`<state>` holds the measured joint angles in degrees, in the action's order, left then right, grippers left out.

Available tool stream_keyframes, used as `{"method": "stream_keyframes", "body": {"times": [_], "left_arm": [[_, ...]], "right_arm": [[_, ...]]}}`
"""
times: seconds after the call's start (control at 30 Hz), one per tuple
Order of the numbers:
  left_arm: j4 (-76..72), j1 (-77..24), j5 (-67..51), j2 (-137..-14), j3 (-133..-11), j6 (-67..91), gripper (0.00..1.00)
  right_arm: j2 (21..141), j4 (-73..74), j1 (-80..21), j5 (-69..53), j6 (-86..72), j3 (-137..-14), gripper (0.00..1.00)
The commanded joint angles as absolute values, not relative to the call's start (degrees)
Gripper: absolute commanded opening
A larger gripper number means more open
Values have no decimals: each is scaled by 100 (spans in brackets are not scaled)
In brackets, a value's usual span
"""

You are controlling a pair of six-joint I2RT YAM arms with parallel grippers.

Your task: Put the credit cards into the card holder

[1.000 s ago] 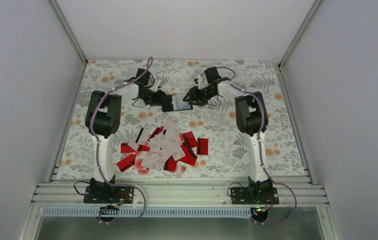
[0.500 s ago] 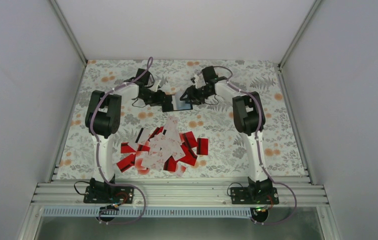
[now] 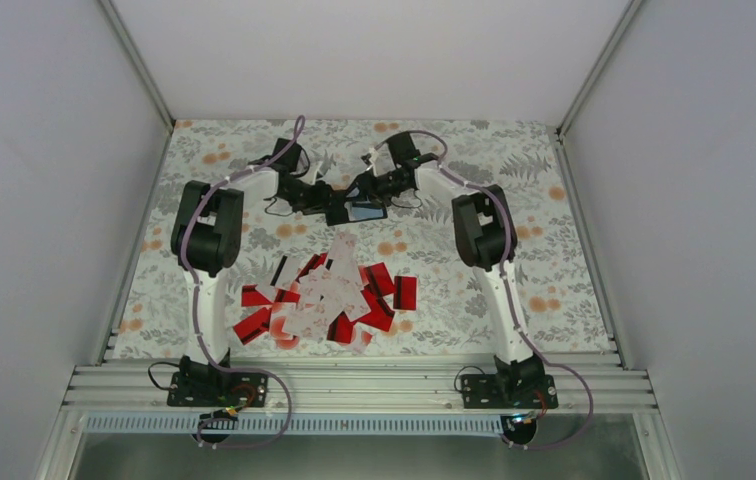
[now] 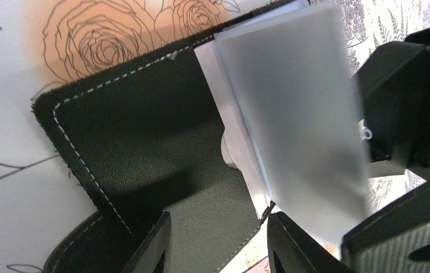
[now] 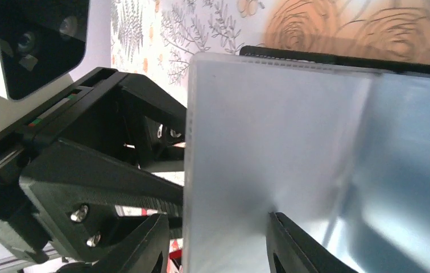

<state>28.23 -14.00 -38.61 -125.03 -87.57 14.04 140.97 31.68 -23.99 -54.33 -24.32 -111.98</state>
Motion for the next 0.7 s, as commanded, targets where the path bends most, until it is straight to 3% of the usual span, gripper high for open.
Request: {"method": "stream_keyframes", "body": {"times": [0.0, 0.67], "left_arm": [[2736, -1331, -3989, -12173, -8554, 1659, 43], [2812, -870, -3114, -10696, -7429, 1398, 44]], "right_arm": [[14345, 2867, -2542, -5828, -2497, -11474, 44], [14954, 2979, -2680, -5845, -2594, -12143, 43]]}}
